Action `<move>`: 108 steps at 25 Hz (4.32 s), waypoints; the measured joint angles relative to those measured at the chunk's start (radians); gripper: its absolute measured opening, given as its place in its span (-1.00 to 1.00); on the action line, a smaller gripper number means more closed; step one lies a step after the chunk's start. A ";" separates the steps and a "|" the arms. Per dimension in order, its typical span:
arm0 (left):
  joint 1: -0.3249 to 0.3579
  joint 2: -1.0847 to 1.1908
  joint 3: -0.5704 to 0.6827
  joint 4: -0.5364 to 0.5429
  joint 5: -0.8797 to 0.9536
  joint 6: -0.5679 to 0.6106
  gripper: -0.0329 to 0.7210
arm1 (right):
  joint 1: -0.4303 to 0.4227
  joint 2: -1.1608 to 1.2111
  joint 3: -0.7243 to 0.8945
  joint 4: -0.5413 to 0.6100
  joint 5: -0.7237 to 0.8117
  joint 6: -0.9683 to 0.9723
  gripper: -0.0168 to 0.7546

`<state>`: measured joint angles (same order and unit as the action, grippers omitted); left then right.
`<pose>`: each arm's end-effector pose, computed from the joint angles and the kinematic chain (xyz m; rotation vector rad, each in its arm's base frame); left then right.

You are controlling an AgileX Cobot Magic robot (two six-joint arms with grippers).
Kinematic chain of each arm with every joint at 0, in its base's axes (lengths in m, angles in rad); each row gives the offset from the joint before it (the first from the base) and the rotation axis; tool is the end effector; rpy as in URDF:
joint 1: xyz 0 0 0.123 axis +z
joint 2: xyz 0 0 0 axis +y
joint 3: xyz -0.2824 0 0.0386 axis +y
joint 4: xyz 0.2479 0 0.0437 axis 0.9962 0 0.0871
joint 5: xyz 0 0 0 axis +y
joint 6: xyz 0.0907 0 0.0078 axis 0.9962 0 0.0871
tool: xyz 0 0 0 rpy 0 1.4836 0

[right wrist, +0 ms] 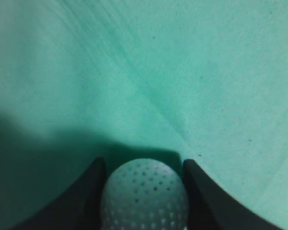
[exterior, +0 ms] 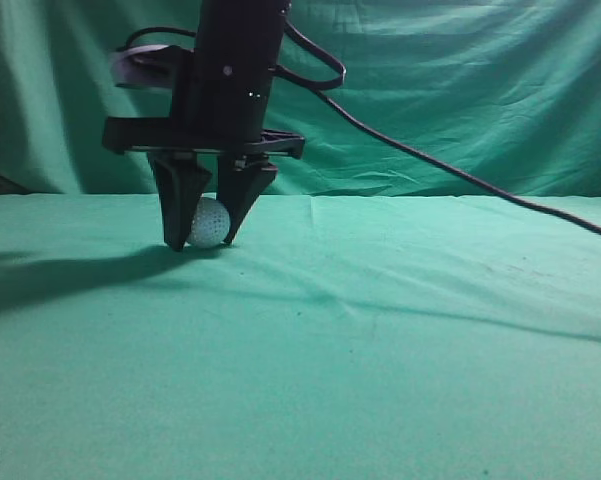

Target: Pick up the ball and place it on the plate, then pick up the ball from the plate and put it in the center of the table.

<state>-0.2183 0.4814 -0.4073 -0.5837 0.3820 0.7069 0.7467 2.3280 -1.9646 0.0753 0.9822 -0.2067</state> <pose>0.0963 -0.0406 0.2859 0.4896 1.8163 -0.2365 0.3610 0.3419 0.1680 -1.2676 2.5539 0.2149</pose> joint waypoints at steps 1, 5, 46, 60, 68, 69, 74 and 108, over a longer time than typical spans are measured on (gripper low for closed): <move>0.000 0.000 0.000 0.000 0.000 0.000 -0.76 | 0.000 0.004 0.000 0.000 0.000 0.000 -0.04; 0.000 0.000 0.000 0.000 0.000 0.000 -0.76 | 0.000 0.006 -0.011 0.001 -0.002 0.000 0.47; 0.000 -0.193 0.085 -0.141 0.134 0.011 -0.76 | 0.000 -1.467 0.839 -0.151 0.002 0.179 -0.96; 0.000 -0.282 0.178 -0.062 0.028 0.011 -0.76 | 0.000 -2.086 1.542 -0.151 -0.242 0.287 -0.96; 0.000 -0.282 0.178 -0.053 0.028 0.013 -0.76 | 0.000 -2.116 1.702 -0.129 -0.471 0.334 -0.96; 0.000 -0.282 0.178 -0.053 0.028 0.013 -0.76 | 0.000 -2.116 1.716 -0.127 -0.495 0.334 -0.96; 0.000 -0.282 0.178 -0.053 0.028 0.013 -0.76 | 0.000 -2.116 1.725 -0.127 -0.526 0.338 -0.96; 0.000 -0.282 0.178 -0.053 0.028 0.013 -0.76 | -0.535 -2.336 1.975 -0.138 -0.656 0.339 -0.83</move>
<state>-0.2183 0.1996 -0.2288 -0.6370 0.4101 0.7199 0.2118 -0.0085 0.0107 -0.0626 0.3266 0.1326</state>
